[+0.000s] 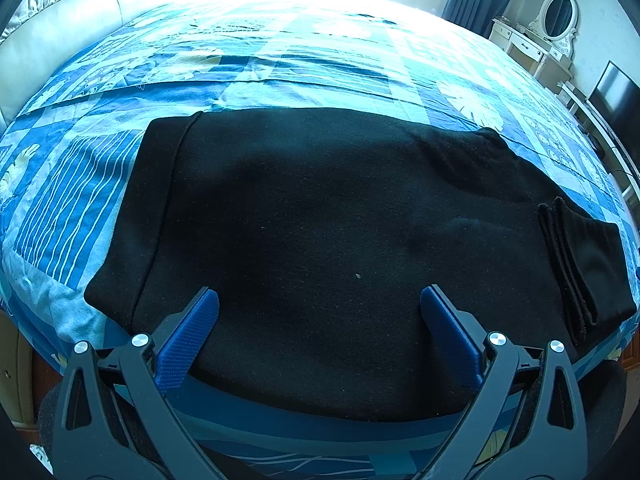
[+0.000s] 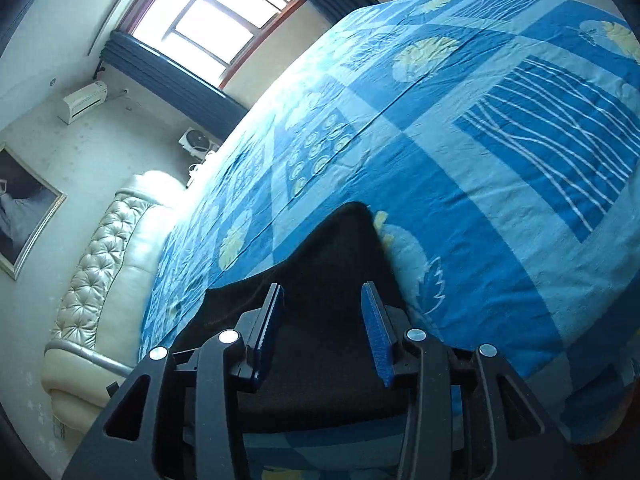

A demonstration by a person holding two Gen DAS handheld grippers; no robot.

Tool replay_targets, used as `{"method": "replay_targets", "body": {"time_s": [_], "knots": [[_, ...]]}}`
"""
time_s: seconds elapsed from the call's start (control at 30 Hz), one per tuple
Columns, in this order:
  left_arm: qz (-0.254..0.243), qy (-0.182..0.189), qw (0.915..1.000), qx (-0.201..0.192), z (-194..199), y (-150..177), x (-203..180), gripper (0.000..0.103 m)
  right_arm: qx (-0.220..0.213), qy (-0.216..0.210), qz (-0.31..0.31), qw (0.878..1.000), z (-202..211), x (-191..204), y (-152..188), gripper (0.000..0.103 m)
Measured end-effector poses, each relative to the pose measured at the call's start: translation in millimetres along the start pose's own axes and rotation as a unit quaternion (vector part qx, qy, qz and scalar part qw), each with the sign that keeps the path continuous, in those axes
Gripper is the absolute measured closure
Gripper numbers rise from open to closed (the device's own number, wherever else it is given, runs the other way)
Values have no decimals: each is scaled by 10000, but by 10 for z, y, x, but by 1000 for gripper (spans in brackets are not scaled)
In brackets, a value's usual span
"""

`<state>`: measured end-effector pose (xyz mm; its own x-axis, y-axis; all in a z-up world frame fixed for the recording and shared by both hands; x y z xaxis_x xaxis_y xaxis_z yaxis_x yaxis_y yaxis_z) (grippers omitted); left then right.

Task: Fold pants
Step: 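Smooth the pant leg edge with the right gripper, then grasp the cuff end of the black pants with the left gripper and lift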

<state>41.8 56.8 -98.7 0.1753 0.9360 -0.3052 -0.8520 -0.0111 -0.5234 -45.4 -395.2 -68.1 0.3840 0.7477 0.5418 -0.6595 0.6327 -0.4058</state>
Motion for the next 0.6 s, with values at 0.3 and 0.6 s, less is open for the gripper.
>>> {"method": "replay_targets", "body": {"time_s": [0.3,0.6], "knots": [[17,40,10000,26,-3,-1,1,2,1594,-1289,824,9753,-706,1180,861,57],[74,87,9999,-26,53,-26,8,2,2186,-1321,819,9634,-988,1220,1235,57]]}}
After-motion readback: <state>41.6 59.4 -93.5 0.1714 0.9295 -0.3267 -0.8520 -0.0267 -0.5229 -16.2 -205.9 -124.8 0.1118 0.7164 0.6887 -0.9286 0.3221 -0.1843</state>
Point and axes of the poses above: each gripper's, at about its wrist camera, not at the fingertips, and z roughly against the way its jaws point, x to its left, y to its underside, the point moved 5 cm from there along -z, roughly the way its jaws point, and after that the axes turned 14 degrees about y, right-handed, at the moved point
